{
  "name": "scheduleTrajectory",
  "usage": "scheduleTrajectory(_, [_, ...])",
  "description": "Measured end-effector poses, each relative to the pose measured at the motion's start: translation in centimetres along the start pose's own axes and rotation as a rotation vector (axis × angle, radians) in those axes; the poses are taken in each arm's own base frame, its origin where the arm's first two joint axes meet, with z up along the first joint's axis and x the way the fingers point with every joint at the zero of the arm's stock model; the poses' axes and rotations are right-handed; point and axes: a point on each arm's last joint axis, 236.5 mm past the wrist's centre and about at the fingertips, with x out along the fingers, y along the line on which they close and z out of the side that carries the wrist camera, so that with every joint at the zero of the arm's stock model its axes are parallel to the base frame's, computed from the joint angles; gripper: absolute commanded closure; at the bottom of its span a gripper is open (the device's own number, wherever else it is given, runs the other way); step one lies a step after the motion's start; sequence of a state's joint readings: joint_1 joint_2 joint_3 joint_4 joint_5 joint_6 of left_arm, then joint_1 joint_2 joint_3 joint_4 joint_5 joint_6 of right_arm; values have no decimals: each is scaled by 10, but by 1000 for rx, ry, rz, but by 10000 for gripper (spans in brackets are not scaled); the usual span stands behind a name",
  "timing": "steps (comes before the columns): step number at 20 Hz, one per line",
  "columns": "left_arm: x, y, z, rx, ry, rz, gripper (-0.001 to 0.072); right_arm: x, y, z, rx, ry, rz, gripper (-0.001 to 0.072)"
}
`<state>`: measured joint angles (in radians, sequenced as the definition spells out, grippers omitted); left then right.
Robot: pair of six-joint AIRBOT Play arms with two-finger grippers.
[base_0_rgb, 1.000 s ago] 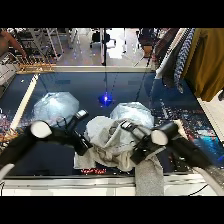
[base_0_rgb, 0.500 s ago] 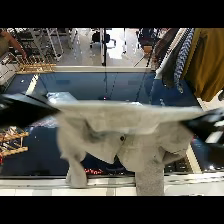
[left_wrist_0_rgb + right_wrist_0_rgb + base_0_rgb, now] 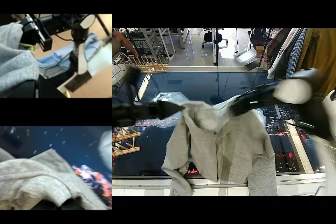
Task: Fold the clothes and pants, and hang the long-sleeved shirts on hangers.
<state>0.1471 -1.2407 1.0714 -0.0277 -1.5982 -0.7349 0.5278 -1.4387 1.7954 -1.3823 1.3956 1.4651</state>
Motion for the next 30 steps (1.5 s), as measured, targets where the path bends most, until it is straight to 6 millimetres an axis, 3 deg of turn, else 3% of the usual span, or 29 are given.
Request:
scheduleTrajectory(1, [-4,35,-12,-77,-9,45,694,39,2,-6,29,65,51,379])
scheduleTrajectory(3, [-12,85,-35,-202,-17,87,695,90,4,-17,90,147,144,357])
scheduleTrajectory(4, [-16,103,-46,-250,-16,98,695,102,2,-20,124,166,179,357])
scheduleTrajectory(6, [-21,119,-61,-296,-7,86,695,113,-6,-23,197,183,251,357])
scheduleTrajectory(9, [-24,123,-73,-311,10,55,694,119,-8,-37,314,225,381,351])
scheduleTrajectory(19, [-27,111,-89,-310,64,-18,694,166,28,-110,641,365,643,351])
scheduleTrajectory(24, [-27,110,-89,-309,66,-23,694,190,28,-115,730,346,633,353])
scheduleTrajectory(26, [-27,109,-87,-308,60,-27,694,208,27,-106,782,297,619,416])
scheduleTrajectory(28, [-27,106,-81,-306,36,-45,695,223,23,-90,825,217,604,565])
scheduleTrajectory(29, [-28,104,-76,-303,15,-56,695,226,20,-82,838,183,597,674])
scheduleTrajectory(30, [-29,102,-69,-298,-12,-68,696,229,16,-77,848,157,584,676])
